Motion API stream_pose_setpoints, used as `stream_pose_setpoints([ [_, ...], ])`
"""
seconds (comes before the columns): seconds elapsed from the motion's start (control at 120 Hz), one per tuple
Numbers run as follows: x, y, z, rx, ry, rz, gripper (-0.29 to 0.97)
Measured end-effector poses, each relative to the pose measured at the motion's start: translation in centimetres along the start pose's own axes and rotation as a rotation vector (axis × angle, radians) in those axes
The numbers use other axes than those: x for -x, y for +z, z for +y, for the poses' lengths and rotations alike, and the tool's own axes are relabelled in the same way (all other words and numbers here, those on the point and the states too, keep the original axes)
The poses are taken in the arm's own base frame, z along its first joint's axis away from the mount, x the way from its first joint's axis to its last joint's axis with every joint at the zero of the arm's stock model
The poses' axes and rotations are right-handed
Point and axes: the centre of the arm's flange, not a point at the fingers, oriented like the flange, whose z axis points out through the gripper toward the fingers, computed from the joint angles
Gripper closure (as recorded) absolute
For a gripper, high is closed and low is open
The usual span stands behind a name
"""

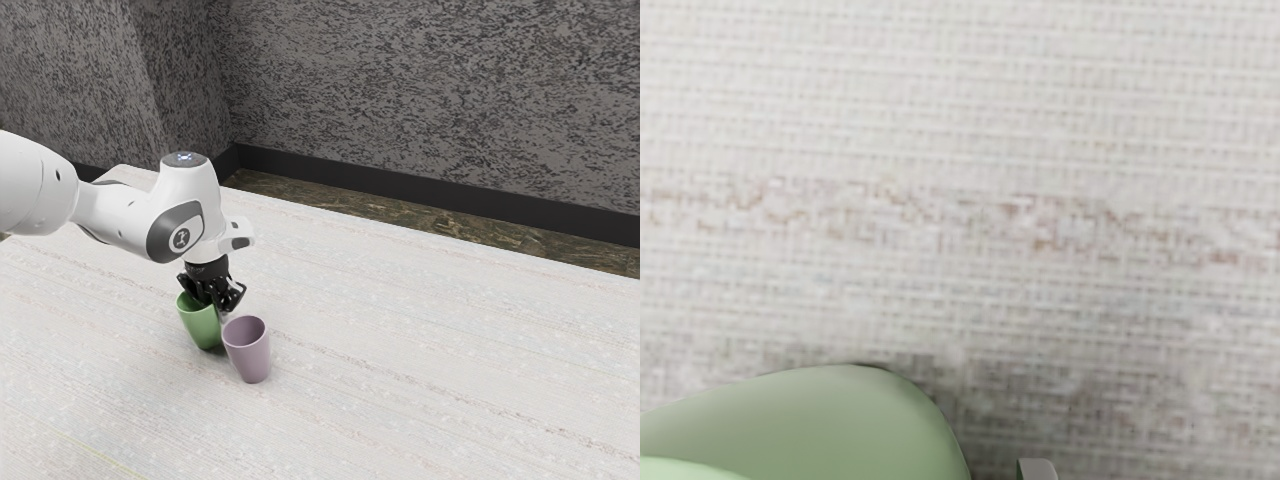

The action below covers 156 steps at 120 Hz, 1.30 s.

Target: Place the left cup onto the right cup

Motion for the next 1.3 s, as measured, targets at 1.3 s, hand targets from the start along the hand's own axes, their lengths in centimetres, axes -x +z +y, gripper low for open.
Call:
stream_pose_setpoints([
  [1.3, 0.6, -7.4, 0.8, -0.028, 0.011, 0.041, 0.78],
])
